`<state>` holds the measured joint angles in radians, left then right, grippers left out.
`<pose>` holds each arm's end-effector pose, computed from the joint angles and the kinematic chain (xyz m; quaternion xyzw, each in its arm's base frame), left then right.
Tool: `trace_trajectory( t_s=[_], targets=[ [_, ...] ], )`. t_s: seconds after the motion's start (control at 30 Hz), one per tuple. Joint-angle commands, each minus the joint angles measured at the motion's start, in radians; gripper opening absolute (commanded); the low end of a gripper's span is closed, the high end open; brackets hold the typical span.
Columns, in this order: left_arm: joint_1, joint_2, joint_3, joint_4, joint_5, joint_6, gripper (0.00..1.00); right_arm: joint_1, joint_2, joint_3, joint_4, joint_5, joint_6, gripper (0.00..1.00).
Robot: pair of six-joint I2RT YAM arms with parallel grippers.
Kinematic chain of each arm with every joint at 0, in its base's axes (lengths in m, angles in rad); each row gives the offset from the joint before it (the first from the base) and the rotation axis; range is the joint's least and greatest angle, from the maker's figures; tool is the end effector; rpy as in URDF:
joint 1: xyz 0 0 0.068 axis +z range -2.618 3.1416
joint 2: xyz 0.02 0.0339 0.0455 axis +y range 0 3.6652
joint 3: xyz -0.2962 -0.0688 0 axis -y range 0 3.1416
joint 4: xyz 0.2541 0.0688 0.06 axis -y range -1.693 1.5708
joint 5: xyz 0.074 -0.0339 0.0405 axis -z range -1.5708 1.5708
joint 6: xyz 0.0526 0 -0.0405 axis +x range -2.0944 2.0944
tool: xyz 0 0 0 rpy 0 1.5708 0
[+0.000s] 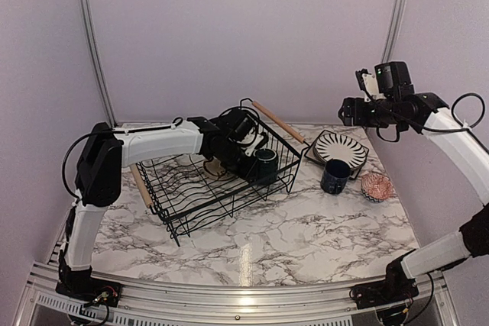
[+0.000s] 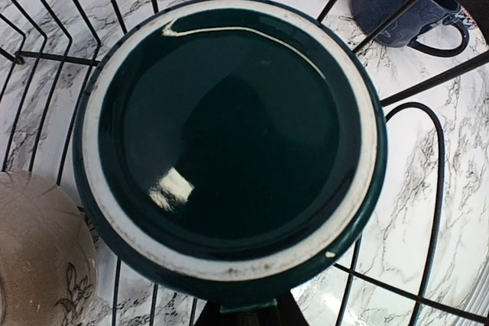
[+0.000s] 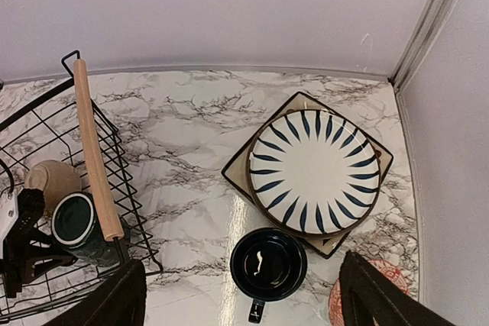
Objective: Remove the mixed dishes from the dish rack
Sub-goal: Grab the cup from the dish rack.
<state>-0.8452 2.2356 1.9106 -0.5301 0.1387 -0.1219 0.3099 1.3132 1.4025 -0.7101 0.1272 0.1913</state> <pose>0.3565 -0.4129 0.2272 0.3533 0.8654 -0.2199 0.2792 0.2829 0.0836 0.4090 -0.0236 0.8877 0.0584 0.4562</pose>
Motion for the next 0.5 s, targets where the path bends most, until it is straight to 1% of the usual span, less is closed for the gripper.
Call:
trace_trajectory(
  t_s=[0.0, 0.13, 0.27, 0.4, 0.47],
  targets=[
    [0.020, -0.151, -0.002, 0.039, -0.066, 0.022, 0.00, -0.003, -0.026, -0.002, 0.044, -0.038, 0.027, 0.84],
    [0.027, -0.236, -0.021, 0.063, -0.084, 0.020, 0.00, -0.002, -0.024, -0.003, 0.065, -0.078, 0.041, 0.84],
    [0.033, -0.345, -0.073, 0.127, -0.065, -0.004, 0.00, 0.003, -0.037, -0.015, 0.118, -0.135, 0.058, 0.84],
    [0.049, -0.455, -0.182, 0.276, 0.009, -0.076, 0.00, 0.027, -0.062, -0.059, 0.237, -0.275, 0.094, 0.84],
    [0.063, -0.511, -0.255, 0.366, 0.075, -0.124, 0.00, 0.048, -0.076, -0.084, 0.317, -0.337, 0.117, 0.84]
  ],
)
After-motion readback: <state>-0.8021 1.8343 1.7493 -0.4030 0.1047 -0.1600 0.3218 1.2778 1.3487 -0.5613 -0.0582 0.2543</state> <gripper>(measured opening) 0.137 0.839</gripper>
